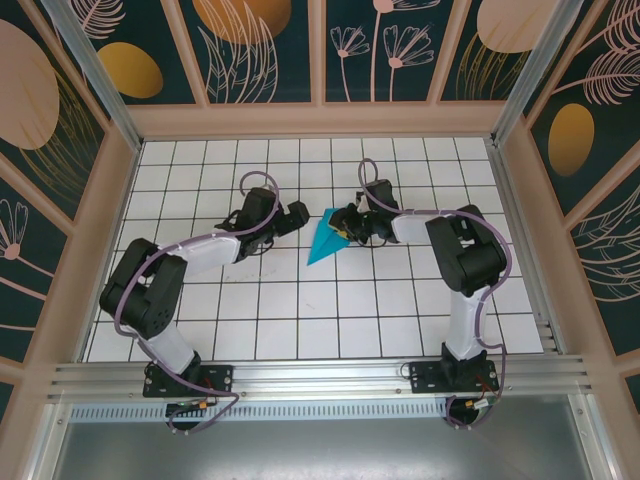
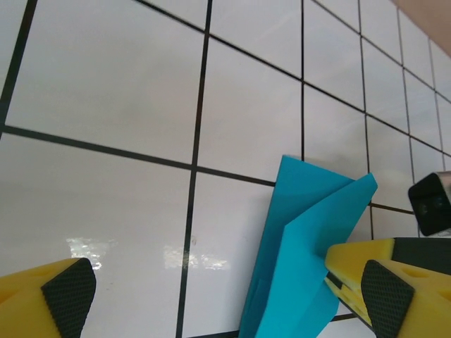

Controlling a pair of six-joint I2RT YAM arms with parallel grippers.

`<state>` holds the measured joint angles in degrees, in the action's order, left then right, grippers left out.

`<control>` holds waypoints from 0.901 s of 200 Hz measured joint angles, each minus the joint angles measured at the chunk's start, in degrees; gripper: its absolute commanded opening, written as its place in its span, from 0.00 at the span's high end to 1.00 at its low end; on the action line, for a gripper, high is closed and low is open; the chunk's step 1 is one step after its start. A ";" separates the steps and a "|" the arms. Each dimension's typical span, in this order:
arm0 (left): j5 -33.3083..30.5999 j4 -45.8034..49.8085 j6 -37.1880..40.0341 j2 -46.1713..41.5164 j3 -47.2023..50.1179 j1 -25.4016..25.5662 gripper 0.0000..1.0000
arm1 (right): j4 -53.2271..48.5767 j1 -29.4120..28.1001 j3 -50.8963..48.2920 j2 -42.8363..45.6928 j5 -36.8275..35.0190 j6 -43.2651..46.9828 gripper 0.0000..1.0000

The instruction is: Fold a paper plane with a square sheet of paper (pick it up from the middle)

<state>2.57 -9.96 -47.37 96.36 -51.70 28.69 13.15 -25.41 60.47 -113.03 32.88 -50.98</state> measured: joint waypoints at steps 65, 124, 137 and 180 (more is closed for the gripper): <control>3.28 -0.42 0.39 -1.60 0.98 -1.64 0.01 | 5.18 -0.17 -1.07 -1.16 1.75 -0.59 0.95; 13.86 -5.60 -2.49 -2.89 4.79 -4.09 0.01 | 11.65 1.29 -4.02 1.03 7.67 -0.85 0.99; 17.20 -7.85 -3.61 -3.63 5.40 -4.50 0.01 | 13.94 2.21 -4.09 2.91 10.47 -1.14 0.99; 26.77 -17.20 -7.54 -6.56 5.79 -4.59 0.02 | 20.39 4.00 -3.56 9.75 18.71 -2.80 0.98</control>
<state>29.34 -27.16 -54.92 89.80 -45.91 24.10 33.54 -21.41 56.90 -103.28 51.59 -53.78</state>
